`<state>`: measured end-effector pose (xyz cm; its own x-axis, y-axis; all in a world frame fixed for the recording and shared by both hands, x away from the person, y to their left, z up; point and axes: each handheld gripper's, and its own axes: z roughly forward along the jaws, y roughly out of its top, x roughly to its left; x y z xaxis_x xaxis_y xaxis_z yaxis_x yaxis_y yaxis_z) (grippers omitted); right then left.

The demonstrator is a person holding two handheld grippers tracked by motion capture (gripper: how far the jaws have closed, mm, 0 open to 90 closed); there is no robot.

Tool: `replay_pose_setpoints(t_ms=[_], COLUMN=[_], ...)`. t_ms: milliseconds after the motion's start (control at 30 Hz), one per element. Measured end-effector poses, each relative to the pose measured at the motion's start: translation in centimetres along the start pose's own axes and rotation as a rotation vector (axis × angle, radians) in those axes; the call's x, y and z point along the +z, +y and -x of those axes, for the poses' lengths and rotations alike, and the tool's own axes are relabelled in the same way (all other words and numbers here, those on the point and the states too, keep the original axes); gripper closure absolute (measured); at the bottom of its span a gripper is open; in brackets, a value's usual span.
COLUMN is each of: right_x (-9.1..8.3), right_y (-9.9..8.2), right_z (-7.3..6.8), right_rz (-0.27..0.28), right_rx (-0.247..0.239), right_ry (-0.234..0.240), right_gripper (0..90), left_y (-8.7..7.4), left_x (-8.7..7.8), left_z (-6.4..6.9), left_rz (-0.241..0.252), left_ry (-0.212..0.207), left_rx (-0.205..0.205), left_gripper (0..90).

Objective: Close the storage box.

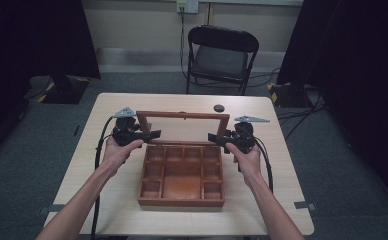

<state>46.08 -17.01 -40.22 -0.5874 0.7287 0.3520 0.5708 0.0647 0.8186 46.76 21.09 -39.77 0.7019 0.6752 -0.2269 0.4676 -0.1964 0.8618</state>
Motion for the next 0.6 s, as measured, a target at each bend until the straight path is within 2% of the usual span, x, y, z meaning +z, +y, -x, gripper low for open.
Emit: replay_pose_setpoints(t_ms=[133, 333, 400, 467, 600], right_x=[-0.3, -0.9, -1.0, -1.2, -2.1], right_y=[0.1, 0.0, 0.1, 0.1, 0.3], right_z=[-0.2, -0.8, -0.8, -0.8, -0.6], right_rz=[-0.011, -0.024, -0.029, -0.031, -0.04], right_rx=[0.007, -0.01, -0.027, -0.02, -0.021], right_ry=[-0.005, -0.008, -0.017, -0.014, -0.011], right_gripper=[31.9, 32.9, 32.9, 32.6, 32.1], left_y=[-0.1, -0.1, -0.1, 0.0, 0.0], left_x=[-0.3, -0.9, -1.1, -1.3, -1.7], left_z=[0.2, 0.8, 0.9, 0.9, 0.8], left_rz=[0.008, -0.004, 0.014, 0.028, 0.029], left_ry=[-0.016, -0.009, -0.004, -0.004, -0.007], left_rx=[-0.015, 0.015, 0.013, 0.004, -0.012], left_gripper=[39.0, 36.6, 35.8, 35.4, 31.8])
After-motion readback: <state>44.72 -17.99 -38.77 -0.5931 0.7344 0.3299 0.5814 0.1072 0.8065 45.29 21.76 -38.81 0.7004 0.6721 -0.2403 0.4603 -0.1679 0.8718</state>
